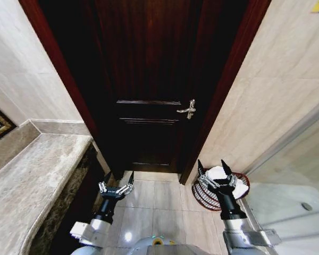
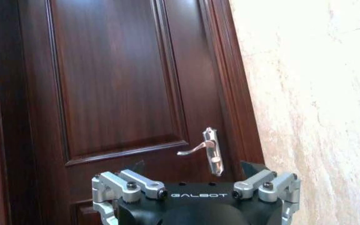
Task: Discard the used towel into the hamper.
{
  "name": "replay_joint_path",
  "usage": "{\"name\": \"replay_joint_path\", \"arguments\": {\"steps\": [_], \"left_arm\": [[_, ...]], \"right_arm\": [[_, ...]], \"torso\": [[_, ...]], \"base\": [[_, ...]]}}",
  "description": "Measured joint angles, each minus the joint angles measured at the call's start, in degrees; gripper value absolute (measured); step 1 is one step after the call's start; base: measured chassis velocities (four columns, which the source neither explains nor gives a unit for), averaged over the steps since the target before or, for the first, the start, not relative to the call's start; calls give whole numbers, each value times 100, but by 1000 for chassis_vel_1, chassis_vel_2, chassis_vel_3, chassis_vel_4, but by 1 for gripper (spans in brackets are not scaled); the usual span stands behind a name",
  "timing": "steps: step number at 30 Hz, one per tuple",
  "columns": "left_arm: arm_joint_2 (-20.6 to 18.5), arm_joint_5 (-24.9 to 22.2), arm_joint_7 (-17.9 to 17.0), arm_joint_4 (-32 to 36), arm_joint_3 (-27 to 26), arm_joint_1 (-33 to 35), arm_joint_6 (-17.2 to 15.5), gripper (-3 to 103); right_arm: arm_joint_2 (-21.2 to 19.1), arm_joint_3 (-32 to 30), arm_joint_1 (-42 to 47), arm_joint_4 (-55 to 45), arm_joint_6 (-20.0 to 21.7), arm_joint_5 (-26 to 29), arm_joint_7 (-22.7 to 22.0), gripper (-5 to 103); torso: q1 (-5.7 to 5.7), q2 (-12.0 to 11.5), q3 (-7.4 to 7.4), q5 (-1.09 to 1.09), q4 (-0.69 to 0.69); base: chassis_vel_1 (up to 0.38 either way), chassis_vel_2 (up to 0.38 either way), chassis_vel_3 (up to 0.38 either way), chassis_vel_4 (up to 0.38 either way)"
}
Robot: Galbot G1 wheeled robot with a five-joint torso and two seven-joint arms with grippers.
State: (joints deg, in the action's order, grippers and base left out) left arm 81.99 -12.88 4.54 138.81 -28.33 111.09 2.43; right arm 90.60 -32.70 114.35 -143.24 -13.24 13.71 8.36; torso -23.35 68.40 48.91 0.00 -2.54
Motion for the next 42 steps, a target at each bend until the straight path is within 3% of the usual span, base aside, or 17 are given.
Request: {"name": "replay_joint_path", "arguments": {"steps": [24, 42], "left_arm": [[0, 0, 0, 0, -1, 0, 0, 100], [-1, 0, 0, 0, -1, 0, 0, 100]], "right_arm": [[0, 1, 0, 0, 0, 0, 0, 100], [0, 1, 0, 0, 0, 0, 0, 100]], "torso": [[-2, -2, 1, 0, 0], [-1, -1, 0, 0, 0]], "base": [[5, -4, -5, 5], [218, -223, -215, 220]]}}
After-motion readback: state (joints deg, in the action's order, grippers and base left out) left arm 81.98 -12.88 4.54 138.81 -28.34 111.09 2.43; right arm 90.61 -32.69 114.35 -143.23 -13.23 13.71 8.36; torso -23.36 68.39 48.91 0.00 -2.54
